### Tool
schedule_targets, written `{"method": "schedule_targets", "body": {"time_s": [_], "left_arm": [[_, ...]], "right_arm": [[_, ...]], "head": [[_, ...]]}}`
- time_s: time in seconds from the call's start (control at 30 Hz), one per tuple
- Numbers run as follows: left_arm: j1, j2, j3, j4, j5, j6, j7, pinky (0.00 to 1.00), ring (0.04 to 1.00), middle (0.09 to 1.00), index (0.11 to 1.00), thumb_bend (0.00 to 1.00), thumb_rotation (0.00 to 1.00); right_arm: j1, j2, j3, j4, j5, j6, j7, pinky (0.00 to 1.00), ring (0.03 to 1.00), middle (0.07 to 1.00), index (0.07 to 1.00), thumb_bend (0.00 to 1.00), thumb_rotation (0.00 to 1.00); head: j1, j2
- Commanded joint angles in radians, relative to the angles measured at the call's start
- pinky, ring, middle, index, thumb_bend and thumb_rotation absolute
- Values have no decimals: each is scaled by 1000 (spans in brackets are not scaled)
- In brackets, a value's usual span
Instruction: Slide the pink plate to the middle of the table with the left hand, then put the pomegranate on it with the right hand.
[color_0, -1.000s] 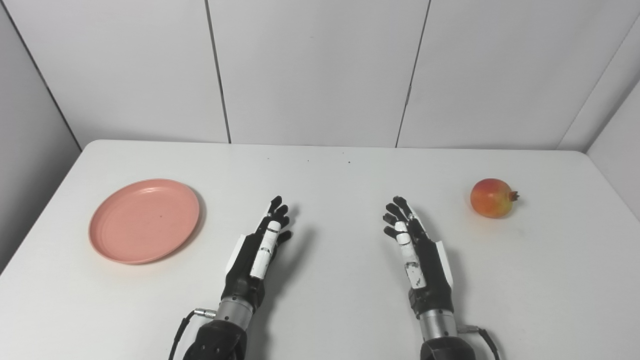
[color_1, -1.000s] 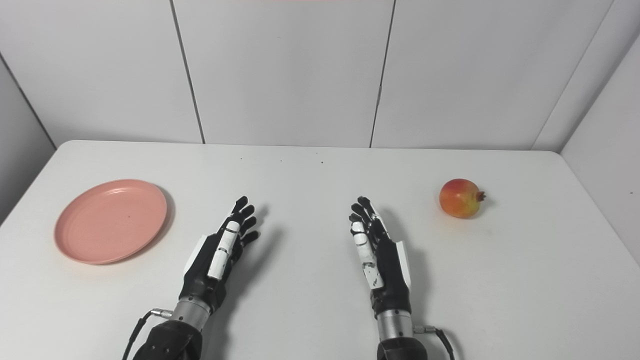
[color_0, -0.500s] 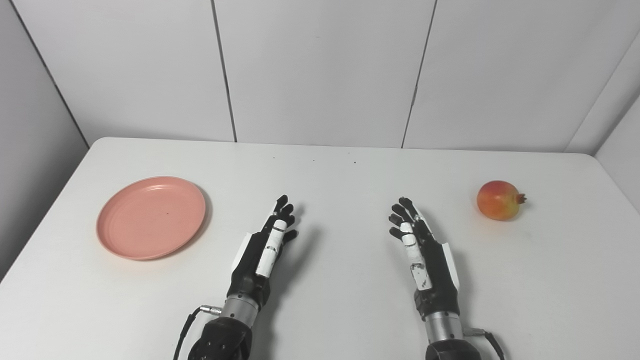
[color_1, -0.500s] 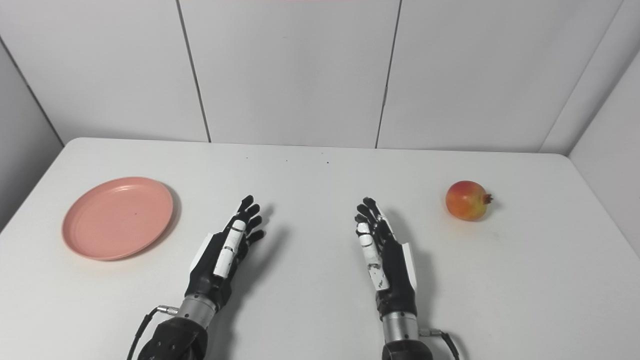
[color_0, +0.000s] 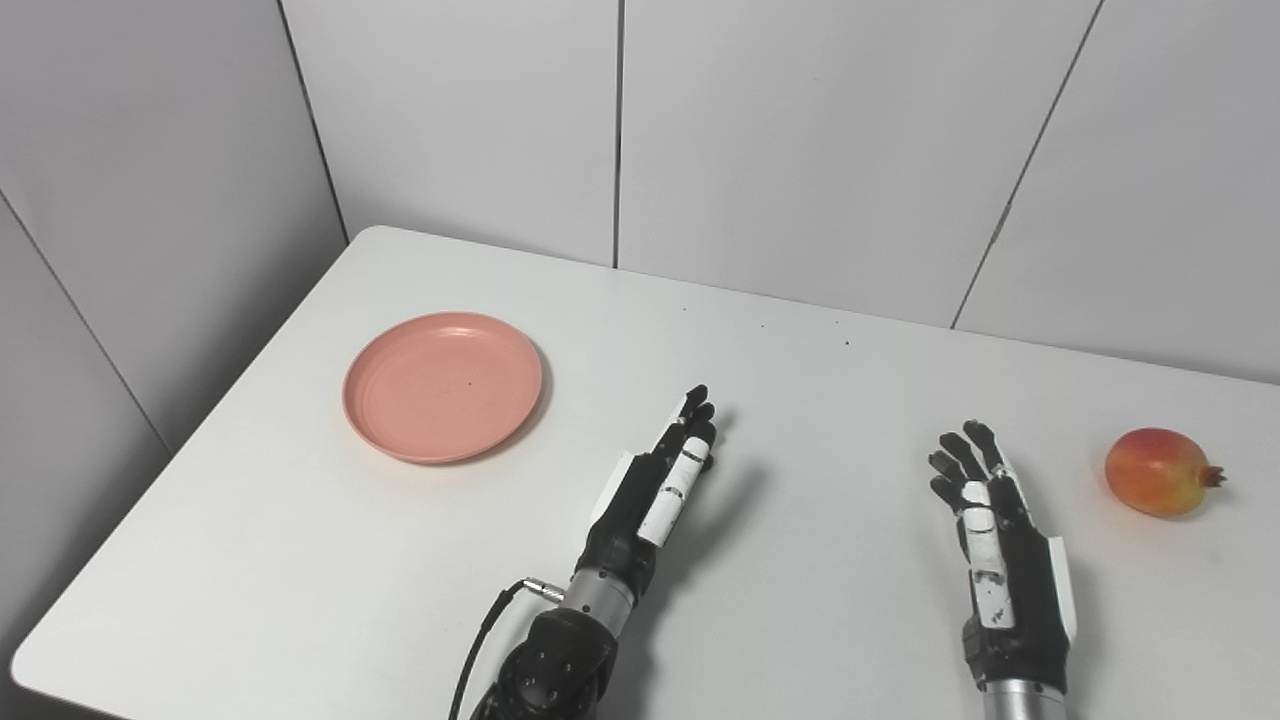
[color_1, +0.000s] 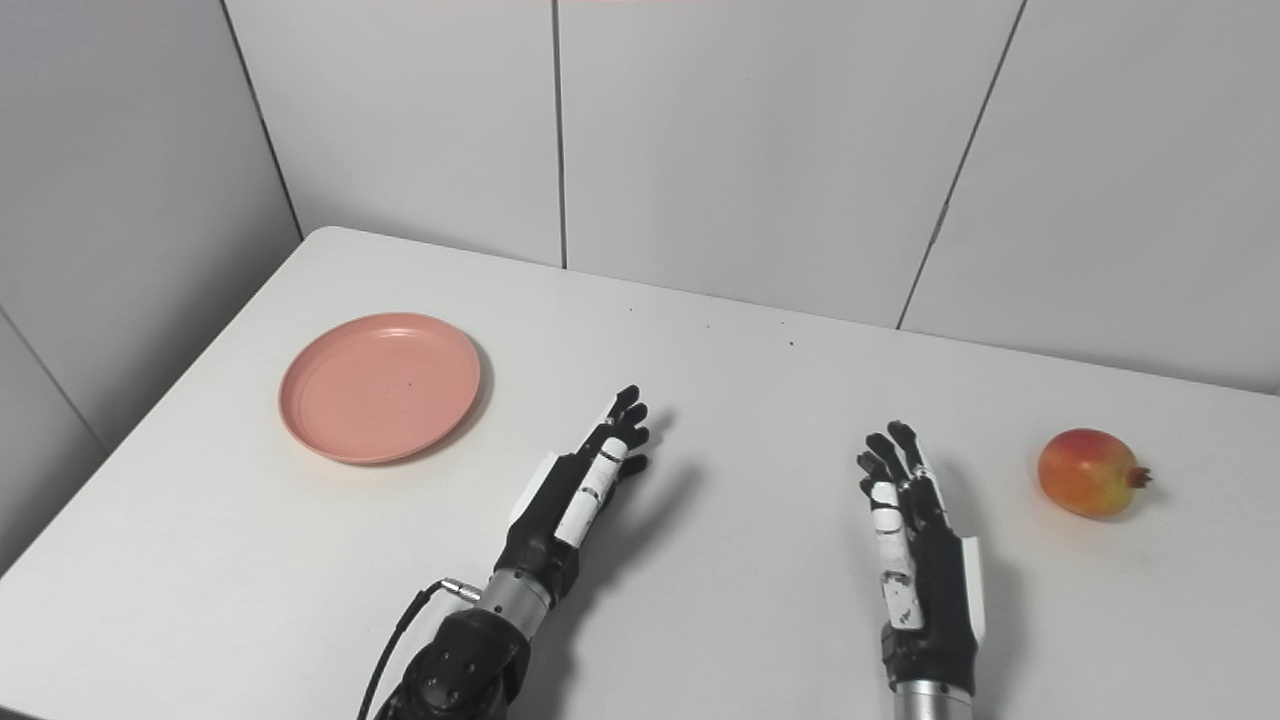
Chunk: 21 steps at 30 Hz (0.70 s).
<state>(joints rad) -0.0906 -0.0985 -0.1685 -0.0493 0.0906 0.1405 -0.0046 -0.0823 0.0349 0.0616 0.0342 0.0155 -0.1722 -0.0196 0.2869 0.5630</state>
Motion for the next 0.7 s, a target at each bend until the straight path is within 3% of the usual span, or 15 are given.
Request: {"method": "schedule_targets", "body": {"time_s": [0.0, 0.67], "left_arm": [[-24, -28, -19, 12, -7, -8, -12, 938, 974, 989, 976, 354, 1000], [-26, -32, -20, 37, 2, -28, -10, 954, 981, 994, 986, 352, 1000]], "right_arm": [[26, -21, -13, 48, 6, -55, 16, 876, 863, 874, 904, 472, 841], [30, -22, -22, 61, 41, -76, 31, 881, 871, 882, 902, 465, 809]], "head": [[2, -4], [29, -26]]}}
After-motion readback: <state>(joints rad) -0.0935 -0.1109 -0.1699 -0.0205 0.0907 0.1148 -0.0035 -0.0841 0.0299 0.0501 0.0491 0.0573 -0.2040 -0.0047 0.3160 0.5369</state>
